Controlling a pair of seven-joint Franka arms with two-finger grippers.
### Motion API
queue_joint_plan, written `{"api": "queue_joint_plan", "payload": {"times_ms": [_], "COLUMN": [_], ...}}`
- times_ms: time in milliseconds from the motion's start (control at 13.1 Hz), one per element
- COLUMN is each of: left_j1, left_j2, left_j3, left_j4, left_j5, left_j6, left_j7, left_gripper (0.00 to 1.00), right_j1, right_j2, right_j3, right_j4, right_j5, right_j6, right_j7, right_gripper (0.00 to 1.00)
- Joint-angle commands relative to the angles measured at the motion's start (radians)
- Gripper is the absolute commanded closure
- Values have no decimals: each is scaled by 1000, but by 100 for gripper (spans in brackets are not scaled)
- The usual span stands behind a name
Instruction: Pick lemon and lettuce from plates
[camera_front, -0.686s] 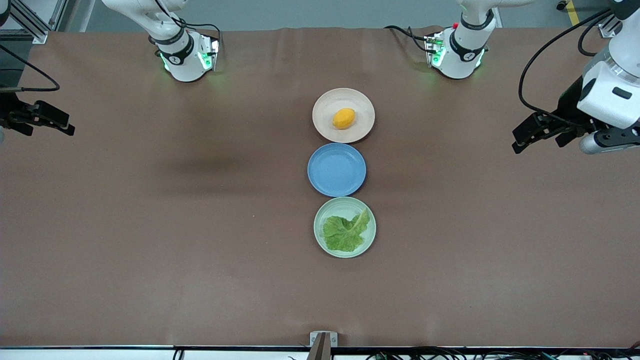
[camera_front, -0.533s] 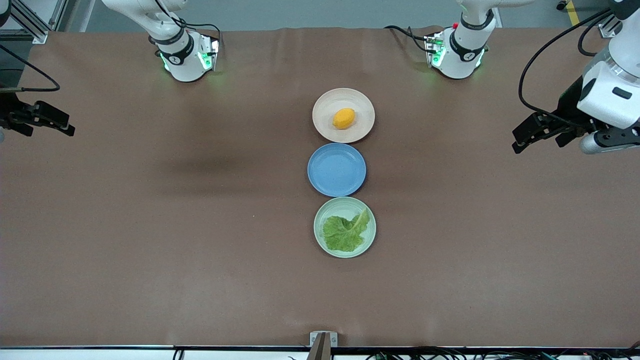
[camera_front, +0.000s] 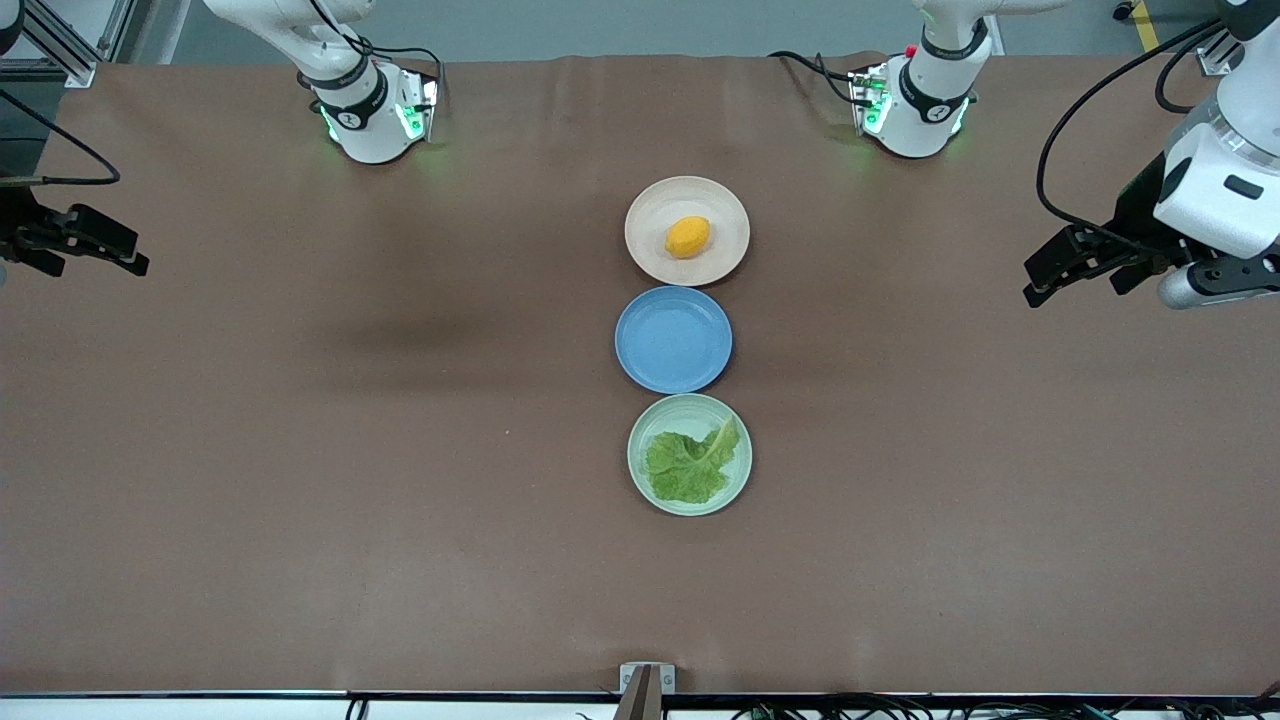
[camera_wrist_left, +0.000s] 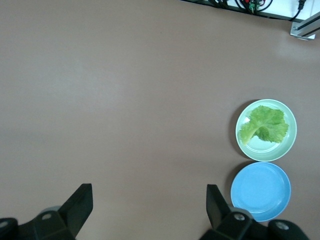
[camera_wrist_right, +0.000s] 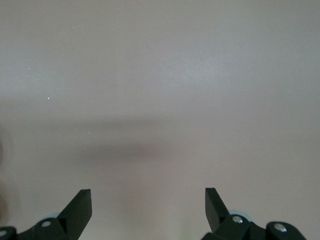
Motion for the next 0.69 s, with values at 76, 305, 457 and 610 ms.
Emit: {"api": "queue_joint_plan", "payload": {"times_ms": [76,305,457,610], "left_j1": [-16,-97,-134,-187], "left_j2": [99,255,327,386], "left_j3": [-14,-26,-28,-25], "left_j4": [24,82,109,111], "left_j5": [-35,-35,-35,-32], "left_j6": [-11,29,60,145], "left_j7": [-9,-115,-228,-333], "left_gripper": [0,0,0,0], "right_j1": [18,17,15,14], "right_j2": [-25,-28,-28,-28], "right_j3": [13,14,14,14], "right_j4": [-24,-26,-27,-27], "right_j5": [-19,-17,-17,-17], "right_j6": [14,14,12,12], "right_j7": [-9,-9,-10,-24], "right_gripper": [0,0,0,0]}}
